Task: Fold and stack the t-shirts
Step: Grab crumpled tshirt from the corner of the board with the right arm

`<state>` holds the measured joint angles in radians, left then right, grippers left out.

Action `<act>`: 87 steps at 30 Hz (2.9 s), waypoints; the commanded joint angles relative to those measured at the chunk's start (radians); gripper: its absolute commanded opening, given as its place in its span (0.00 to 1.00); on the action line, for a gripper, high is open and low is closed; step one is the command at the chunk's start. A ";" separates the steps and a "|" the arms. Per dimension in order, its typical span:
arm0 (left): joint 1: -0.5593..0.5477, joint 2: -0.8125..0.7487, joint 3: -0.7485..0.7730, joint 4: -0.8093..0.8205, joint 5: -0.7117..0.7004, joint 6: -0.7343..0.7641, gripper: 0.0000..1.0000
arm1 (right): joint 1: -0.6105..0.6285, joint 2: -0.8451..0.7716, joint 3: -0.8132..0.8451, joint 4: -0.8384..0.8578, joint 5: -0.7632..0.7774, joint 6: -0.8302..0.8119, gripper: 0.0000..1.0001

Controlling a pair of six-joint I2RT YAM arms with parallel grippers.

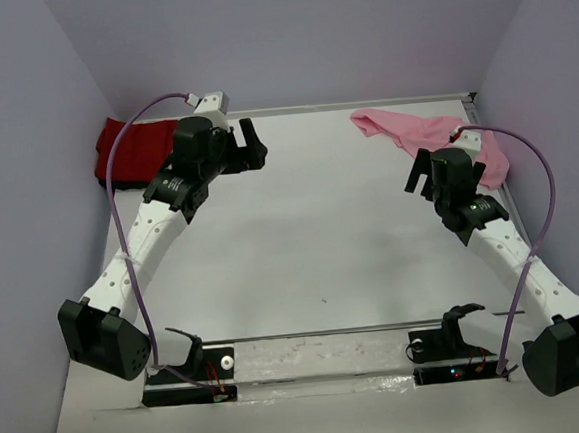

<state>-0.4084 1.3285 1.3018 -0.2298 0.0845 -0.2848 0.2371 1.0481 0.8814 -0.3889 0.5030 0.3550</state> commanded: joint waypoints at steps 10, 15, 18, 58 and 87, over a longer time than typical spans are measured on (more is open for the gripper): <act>-0.006 -0.012 0.008 0.020 -0.003 0.018 0.99 | 0.007 -0.020 0.022 0.019 0.025 0.006 1.00; -0.007 -0.014 0.008 0.021 -0.002 0.018 0.99 | 0.007 -0.017 0.022 0.019 0.026 0.004 1.00; -0.007 -0.012 0.008 0.021 -0.006 0.018 0.99 | 0.007 -0.013 0.022 0.025 0.014 0.012 1.00; -0.015 -0.032 -0.001 0.034 0.000 0.024 0.99 | -0.400 0.966 0.610 0.266 -0.566 0.159 0.91; -0.015 -0.026 0.004 0.029 -0.006 0.027 0.99 | -0.400 1.093 0.728 0.200 -0.531 0.147 0.75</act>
<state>-0.4191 1.3369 1.3018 -0.2283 0.0769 -0.2707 -0.1623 2.1551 1.5627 -0.1722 -0.0586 0.5190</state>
